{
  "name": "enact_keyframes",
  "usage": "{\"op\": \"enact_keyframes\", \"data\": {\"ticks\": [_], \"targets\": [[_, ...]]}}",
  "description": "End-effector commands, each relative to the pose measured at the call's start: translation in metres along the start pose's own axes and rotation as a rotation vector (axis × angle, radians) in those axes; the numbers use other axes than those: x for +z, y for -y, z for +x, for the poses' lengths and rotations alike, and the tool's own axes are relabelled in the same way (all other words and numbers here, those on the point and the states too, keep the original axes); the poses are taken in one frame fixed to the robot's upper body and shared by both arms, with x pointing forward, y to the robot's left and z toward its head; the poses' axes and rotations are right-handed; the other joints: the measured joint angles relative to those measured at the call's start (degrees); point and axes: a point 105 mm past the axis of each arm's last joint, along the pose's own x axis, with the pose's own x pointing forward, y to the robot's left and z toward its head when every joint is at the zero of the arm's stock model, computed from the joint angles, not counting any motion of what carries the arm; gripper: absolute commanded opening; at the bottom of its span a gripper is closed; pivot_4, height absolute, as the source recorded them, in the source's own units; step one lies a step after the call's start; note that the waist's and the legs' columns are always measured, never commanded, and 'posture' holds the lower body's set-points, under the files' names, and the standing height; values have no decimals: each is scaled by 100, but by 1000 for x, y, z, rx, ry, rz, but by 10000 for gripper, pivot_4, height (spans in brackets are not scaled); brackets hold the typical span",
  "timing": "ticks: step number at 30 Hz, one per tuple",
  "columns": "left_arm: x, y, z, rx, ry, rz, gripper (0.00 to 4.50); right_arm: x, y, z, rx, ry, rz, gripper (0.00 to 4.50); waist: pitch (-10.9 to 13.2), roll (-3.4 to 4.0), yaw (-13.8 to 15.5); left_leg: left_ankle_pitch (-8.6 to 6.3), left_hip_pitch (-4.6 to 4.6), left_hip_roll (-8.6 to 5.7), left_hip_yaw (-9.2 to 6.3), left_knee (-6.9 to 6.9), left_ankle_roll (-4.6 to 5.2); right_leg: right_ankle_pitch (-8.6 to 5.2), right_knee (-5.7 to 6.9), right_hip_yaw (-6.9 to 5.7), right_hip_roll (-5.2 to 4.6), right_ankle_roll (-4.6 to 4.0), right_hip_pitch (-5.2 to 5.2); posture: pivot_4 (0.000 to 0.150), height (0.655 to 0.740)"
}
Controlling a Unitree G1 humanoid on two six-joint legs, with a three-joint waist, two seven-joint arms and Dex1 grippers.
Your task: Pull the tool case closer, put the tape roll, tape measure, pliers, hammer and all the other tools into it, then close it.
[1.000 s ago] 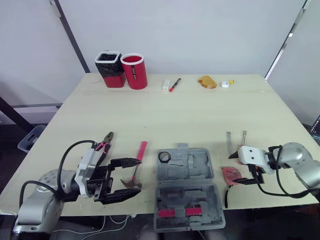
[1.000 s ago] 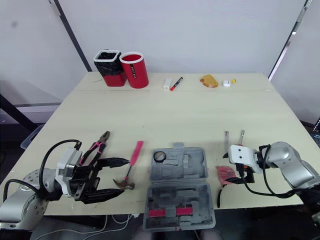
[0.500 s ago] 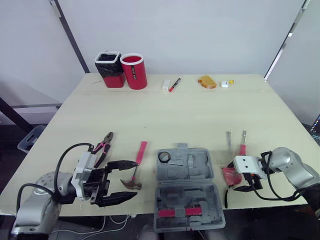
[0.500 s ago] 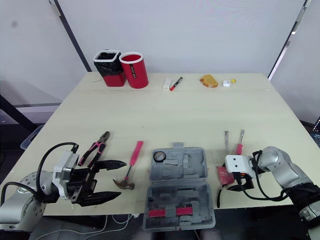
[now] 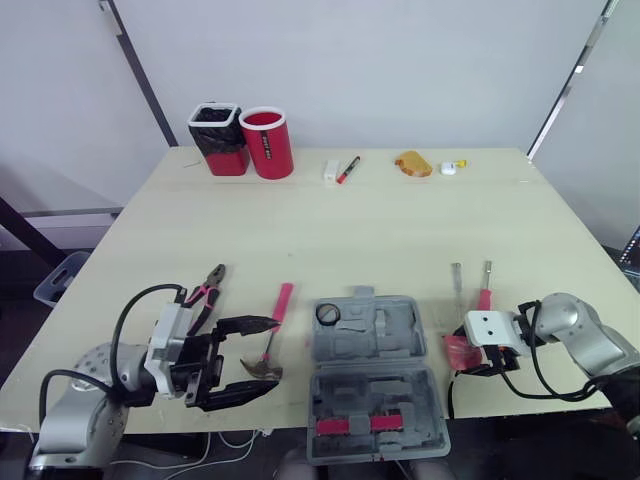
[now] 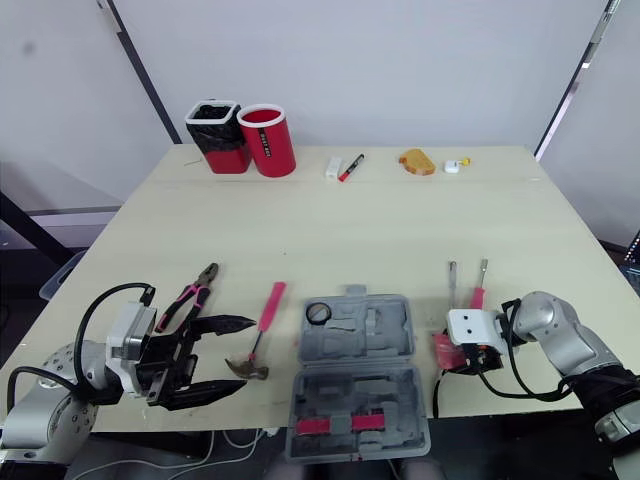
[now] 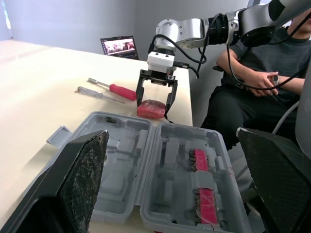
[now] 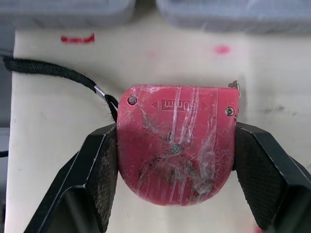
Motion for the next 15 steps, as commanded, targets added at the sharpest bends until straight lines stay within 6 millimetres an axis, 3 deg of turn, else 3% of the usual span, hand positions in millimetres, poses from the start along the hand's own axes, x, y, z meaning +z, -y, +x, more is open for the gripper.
{"op": "enact_keyframes", "data": {"ticks": [1,4,6,8,11,15], "targets": [[2,-6,0,20,6,13,45000,19,13,-19,-46,13,-25,28557,0,0,0,0,0,0,0,0,0,0,0,0,0,0,0,1500,7400],[5,-17,-4,98,15,17,45000,70,23,-40,21,-66,19,28557,14,23,-42,0,-1,0,3,2,0,1,1,2,0,1,-1,1500,7400],[6,-19,-5,131,22,16,45000,105,23,-36,53,-78,18,28557,13,23,-59,0,-1,1,8,3,0,5,26,31,2,5,-27,1500,7400],[6,-16,-6,144,24,17,45000,124,28,-29,42,-82,22,28557,-7,-6,-49,0,7,6,7,-3,0,3,31,18,9,3,-26,1500,7400],[9,-8,-7,160,22,28,45000,129,52,-15,-2,-164,8,28557,-10,-12,-14,-1,2,17,2,-8,-2,-12,31,-1,12,-24,-28,1500,7400],[12,-6,-9,180,13,35,45000,127,69,3,-2,-240,-10,28557,-2,-3,26,0,-15,-2,8,-3,-3,-12,22,-9,-16,-24,-31,1500,7400]]}}
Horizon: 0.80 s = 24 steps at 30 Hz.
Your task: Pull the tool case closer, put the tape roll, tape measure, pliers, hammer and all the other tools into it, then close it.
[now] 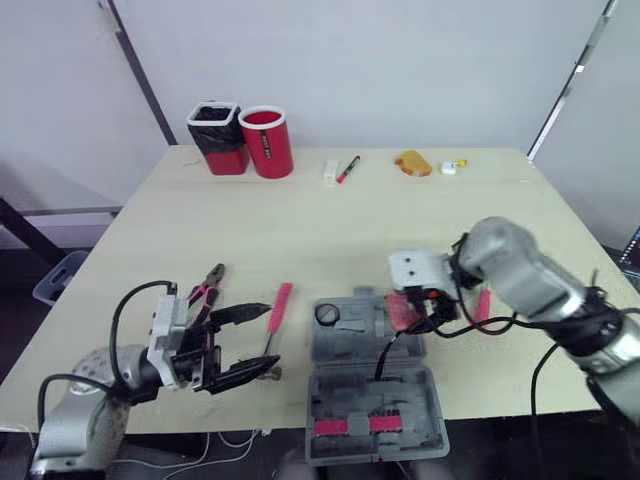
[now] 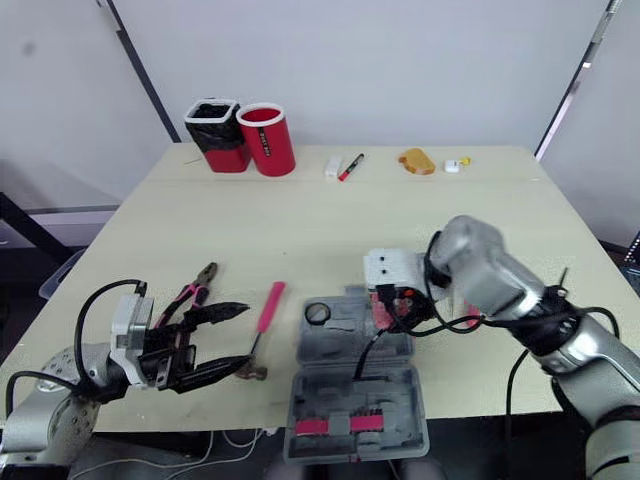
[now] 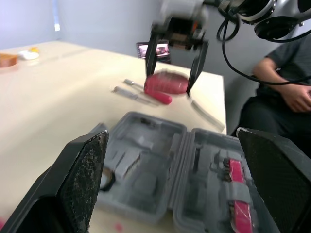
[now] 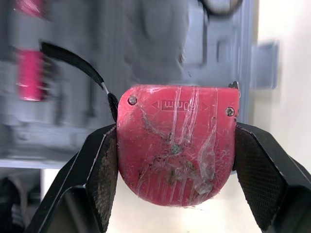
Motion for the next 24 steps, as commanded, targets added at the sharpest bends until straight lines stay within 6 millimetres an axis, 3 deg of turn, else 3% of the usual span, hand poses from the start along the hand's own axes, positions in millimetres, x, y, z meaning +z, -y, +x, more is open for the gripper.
{"op": "enact_keyframes", "data": {"ticks": [1,9,16,24], "targets": [[17,2,0,9,15,64,45000,3,22,6,-52,-63,-24,28557,0,-1,-11,0,-1,-5,4,3,0,1,-1,1,-5,1,3,1500,7400],[20,3,3,28,9,69,45000,-7,35,40,-36,-136,-20,28557,0,0,-70,0,4,-1,-2,-1,0,1,8,-7,5,3,3,1500,7400],[22,1,5,34,8,71,45000,-14,34,47,-17,-153,-20,28557,-1,-1,-70,1,5,0,-2,0,0,14,8,-7,5,24,4,1500,7400],[22,3,9,23,5,71,45000,-6,37,57,-25,-115,-27,28557,-2,-2,-98,1,9,2,-3,-1,-1,14,9,-7,7,24,5,1500,7400]]}}
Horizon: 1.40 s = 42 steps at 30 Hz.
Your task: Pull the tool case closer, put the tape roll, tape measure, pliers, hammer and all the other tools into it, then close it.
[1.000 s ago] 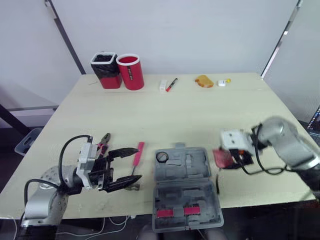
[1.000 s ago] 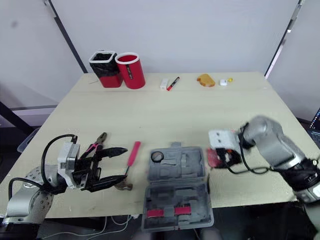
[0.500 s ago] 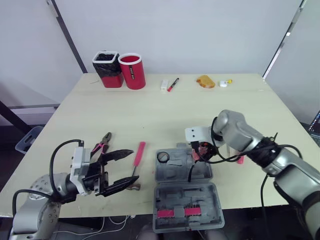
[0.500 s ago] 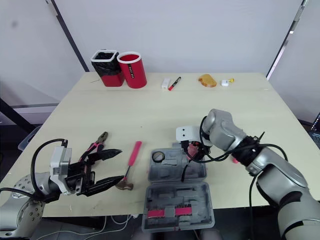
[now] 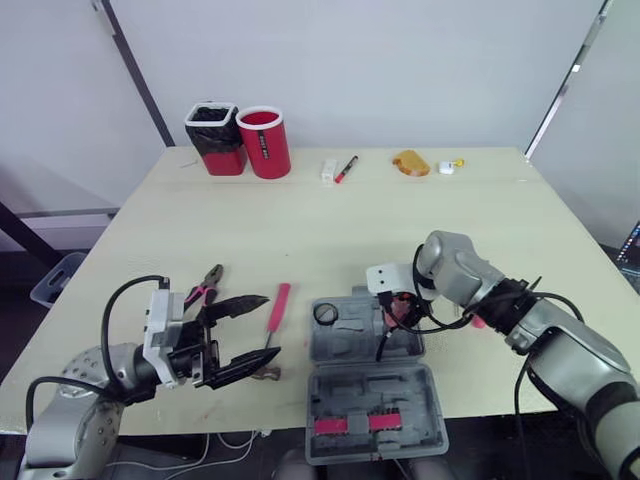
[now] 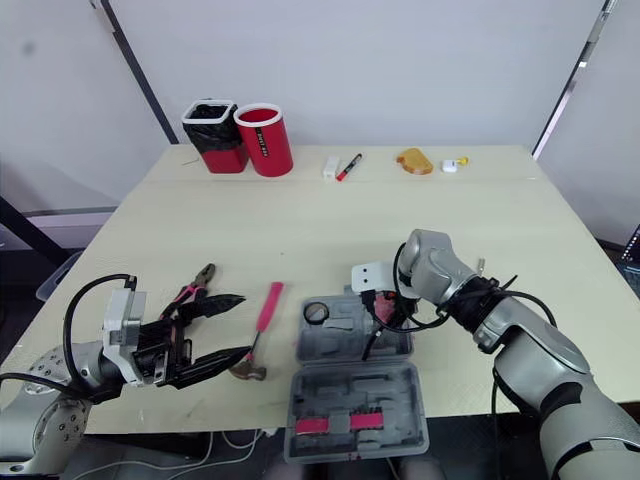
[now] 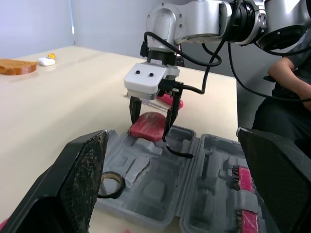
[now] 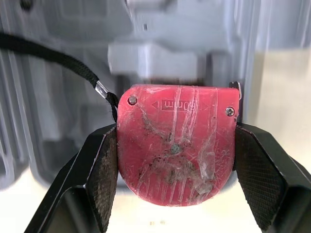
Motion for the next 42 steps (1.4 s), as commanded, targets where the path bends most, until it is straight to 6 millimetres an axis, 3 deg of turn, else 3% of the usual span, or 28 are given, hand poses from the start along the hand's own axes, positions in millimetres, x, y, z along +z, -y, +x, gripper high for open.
{"op": "enact_keyframes", "data": {"ticks": [1,3,11,18,21,24,27,36,42], "targets": [[7,3,3,-20,2,32,45000,3,7,-4,-40,19,-16,39120,0,0,-6,0,0,0,0,0,0,0,0,0,0,0,0,1500,7400],[6,3,2,-20,1,29,45000,3,8,-5,-51,27,-21,44502,1,1,-6,0,1,1,0,0,0,0,2,0,0,0,0,1500,7400],[6,-9,9,-20,1,20,45000,-2,7,-35,-144,181,17,44502,3,4,56,0,-5,-1,-2,0,0,0,-5,-2,-1,0,1,1500,7400],[8,-10,14,-18,5,17,45000,-6,5,-60,-267,585,165,44502,1,1,26,0,-4,0,-4,-7,0,1,-13,-3,1,2,6,1500,7400],[8,-11,14,-16,3,13,45000,-13,4,-59,-318,706,210,44502,1,1,30,0,-3,0,-6,-8,0,1,-13,-2,3,2,7,1500,7400],[5,-15,10,-15,0,8,45000,-18,0,-47,-320,742,248,37037,2,2,27,0,-2,0,-4,-5,0,1,-13,0,3,3,10,1500,7400],[2,-20,5,-16,-2,5,45000,-17,2,-42,-335,763,273,22413,2,3,16,0,2,0,-3,-4,0,1,-11,1,3,3,10,1500,7400],[-10,-24,-12,-23,-8,4,45000,-25,-6,-32,-334,747,273,22413,2,2,36,0,-3,1,-3,-6,0,1,-17,0,4,3,10,1500,7400],[-12,-15,-13,-37,-3,9,45000,-29,-12,-25,-330,751,294,22413,2,2,29,0,0,2,-5,-6,0,0,-15,0,4,2,10,1500,7400]]}}
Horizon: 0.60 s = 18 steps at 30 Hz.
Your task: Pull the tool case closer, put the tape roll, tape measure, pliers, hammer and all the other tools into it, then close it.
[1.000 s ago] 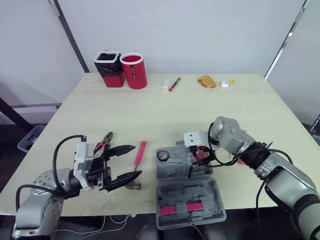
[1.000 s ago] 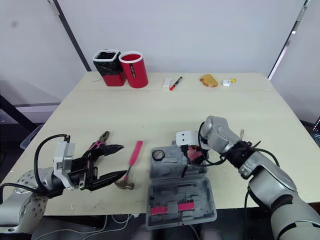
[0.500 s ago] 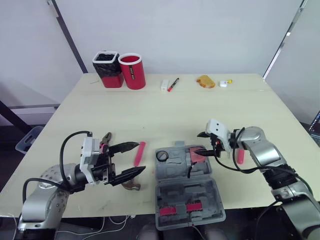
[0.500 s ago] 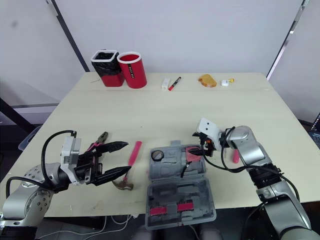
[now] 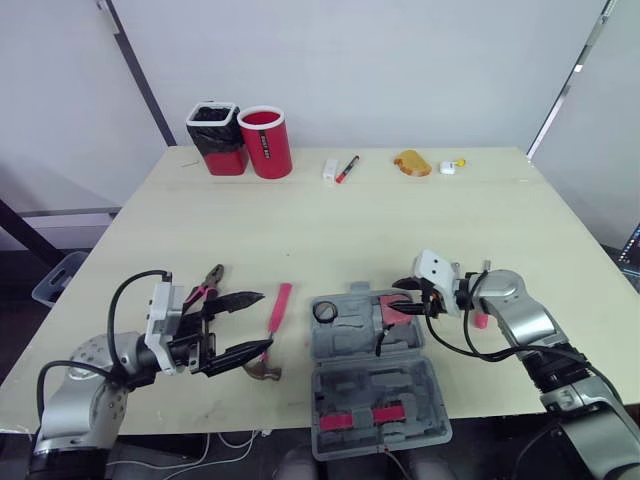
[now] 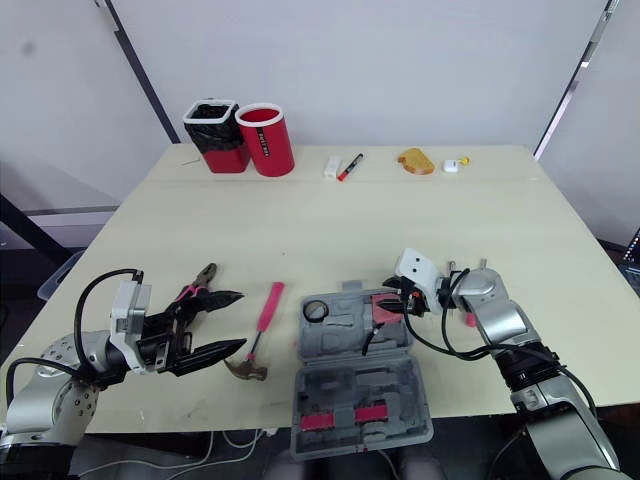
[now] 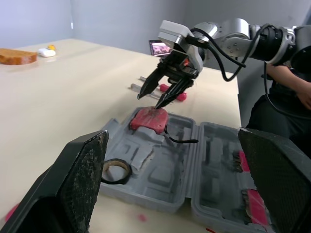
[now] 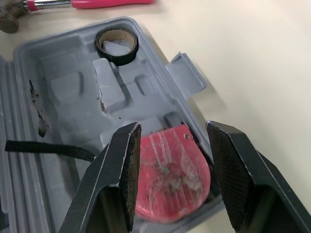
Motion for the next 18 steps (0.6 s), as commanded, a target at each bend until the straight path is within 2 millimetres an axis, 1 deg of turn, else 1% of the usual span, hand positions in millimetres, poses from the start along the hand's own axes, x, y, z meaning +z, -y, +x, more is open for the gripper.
{"op": "enact_keyframes", "data": {"ticks": [1,4,10,13,15,18], "targets": [[8,6,-2,-10,12,48,45000,4,1,-3,-23,37,-8,22413,0,1,1,0,0,0,0,-1,0,0,0,0,0,0,0,1500,7400],[9,11,-2,-15,15,46,45000,4,0,-2,-31,42,-3,15243,1,1,-2,0,-1,0,1,-1,0,0,0,1,0,-1,0,1500,7400],[14,21,3,-23,22,49,45000,2,-1,-2,-38,43,4,15243,0,1,6,0,0,1,0,0,0,-2,0,1,-1,-3,0,1500,7400],[21,27,9,-24,26,51,45000,-2,-2,-2,-41,38,9,15243,0,0,6,0,0,1,2,0,0,-1,0,2,-1,-2,0,1500,7400],[24,29,11,-19,26,50,45000,-5,-1,-2,-48,31,15,15243,0,0,7,0,-1,1,1,0,0,-1,-1,2,-1,-2,0,1500,7400],[29,33,15,-8,27,45,45000,-17,-2,-1,-61,6,37,15243,0,0,3,0,0,0,1,0,0,-1,0,2,-1,-2,1,1500,7400]]}}
